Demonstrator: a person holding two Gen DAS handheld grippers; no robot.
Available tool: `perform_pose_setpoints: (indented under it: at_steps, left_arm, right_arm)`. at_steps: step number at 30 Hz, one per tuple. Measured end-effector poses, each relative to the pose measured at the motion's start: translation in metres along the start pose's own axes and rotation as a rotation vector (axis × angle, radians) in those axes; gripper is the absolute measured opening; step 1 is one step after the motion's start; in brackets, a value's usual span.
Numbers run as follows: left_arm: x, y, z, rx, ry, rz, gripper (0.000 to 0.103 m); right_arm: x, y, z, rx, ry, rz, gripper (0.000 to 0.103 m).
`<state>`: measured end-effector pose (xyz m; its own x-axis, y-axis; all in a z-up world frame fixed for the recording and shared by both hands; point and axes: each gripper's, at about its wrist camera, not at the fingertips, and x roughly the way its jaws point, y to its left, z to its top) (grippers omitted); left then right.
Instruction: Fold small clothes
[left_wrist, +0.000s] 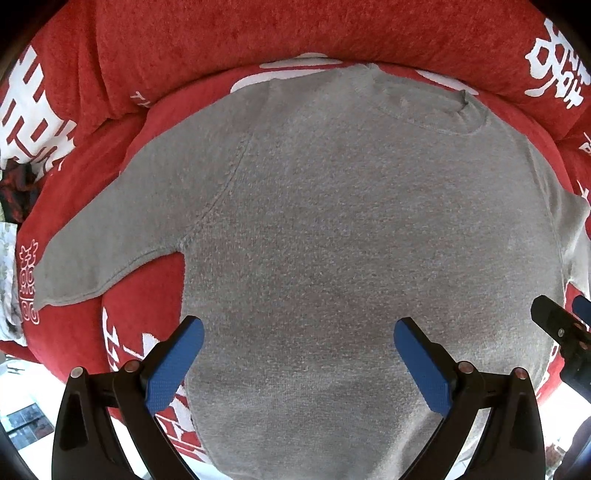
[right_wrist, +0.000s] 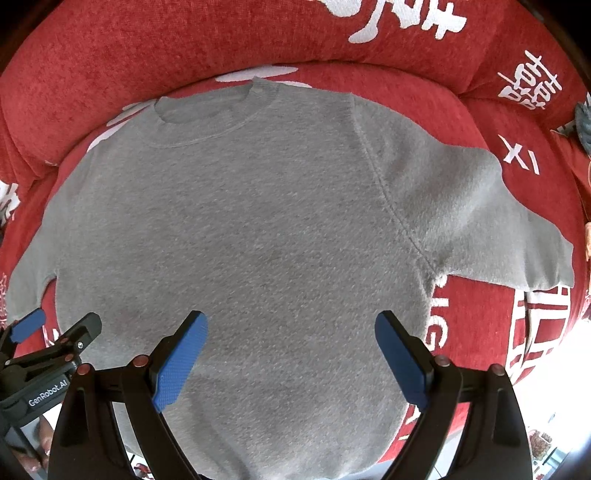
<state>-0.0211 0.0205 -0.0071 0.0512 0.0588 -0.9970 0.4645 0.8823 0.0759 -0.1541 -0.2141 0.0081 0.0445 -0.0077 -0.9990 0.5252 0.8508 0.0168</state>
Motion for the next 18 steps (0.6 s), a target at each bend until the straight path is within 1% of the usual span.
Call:
perform_pose_setpoints:
  at_steps: [18]
  left_arm:
    - [-0.0061, -0.0083, 0.0037, -0.014, -0.009, 0.011, 0.103]
  right_arm:
    - [-0.0014, -0.0049, -0.0024, -0.005, 0.001, 0.002, 0.094]
